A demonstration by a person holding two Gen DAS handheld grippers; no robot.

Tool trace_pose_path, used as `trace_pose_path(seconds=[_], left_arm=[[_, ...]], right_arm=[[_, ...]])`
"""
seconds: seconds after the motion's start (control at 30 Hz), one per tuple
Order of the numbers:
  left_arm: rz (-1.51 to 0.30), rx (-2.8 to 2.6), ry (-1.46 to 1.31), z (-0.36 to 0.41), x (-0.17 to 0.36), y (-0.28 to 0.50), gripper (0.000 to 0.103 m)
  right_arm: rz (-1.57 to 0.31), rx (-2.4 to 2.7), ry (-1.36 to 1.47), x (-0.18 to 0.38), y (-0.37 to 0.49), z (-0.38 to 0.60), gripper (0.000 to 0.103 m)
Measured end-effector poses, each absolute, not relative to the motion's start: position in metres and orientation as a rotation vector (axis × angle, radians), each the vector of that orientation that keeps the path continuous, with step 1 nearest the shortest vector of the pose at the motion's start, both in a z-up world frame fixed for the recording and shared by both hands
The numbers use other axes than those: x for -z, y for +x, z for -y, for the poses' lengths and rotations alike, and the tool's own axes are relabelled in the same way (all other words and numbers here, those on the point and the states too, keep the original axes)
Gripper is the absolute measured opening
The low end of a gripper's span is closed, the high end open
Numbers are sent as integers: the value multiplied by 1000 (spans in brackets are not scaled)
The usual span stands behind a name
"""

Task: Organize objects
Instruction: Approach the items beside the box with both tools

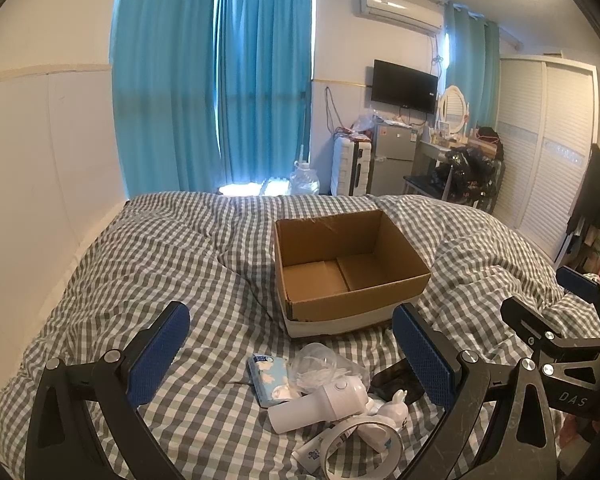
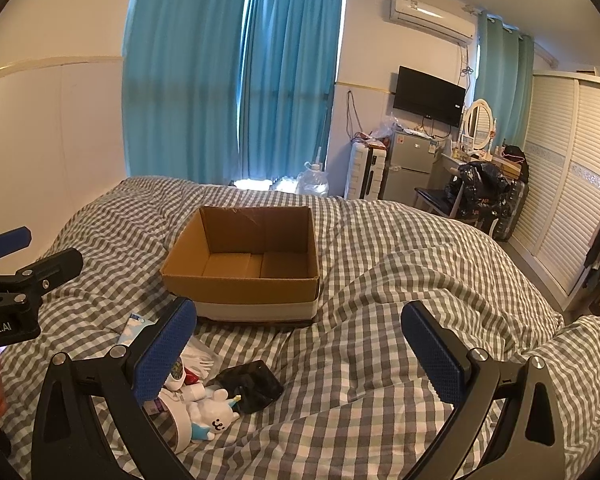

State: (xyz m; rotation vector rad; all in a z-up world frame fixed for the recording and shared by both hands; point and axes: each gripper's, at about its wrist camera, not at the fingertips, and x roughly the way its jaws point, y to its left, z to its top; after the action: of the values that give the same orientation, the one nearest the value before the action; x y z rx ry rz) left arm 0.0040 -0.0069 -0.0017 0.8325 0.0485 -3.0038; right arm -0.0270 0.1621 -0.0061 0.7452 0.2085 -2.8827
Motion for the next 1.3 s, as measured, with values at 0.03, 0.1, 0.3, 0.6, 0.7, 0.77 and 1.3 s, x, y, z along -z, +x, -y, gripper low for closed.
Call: trace_pose_path(seconds=[0.03,0.1,0.3,0.6,0.7,0.77,1.3], left_arm=[[-46,3003,831,7,1,5,103],[-41,3004,827,6,-1,7,103],[-24,3006,805,2,-7,15,103],[-39,2999,786,5,-14,24,103],[-40,2997,783,6,-15,26,103],[-38,2997,782,6,-15,26,103],[-25,2963,868,8,1,22,103]], right_arm=[[-209,2884,742,5,-26,-162,103],[-212,2885,736,3,-24,-163,103],[-213,2890,705,-4,-15,-163,103],[-232,2881,676,-15,-4,-158,103],[-238,2876,668,-18,-1,-155,103],[-245,2874,664,-19,1,-153,103],[-294,2827,702,-11,1,-140,103]])
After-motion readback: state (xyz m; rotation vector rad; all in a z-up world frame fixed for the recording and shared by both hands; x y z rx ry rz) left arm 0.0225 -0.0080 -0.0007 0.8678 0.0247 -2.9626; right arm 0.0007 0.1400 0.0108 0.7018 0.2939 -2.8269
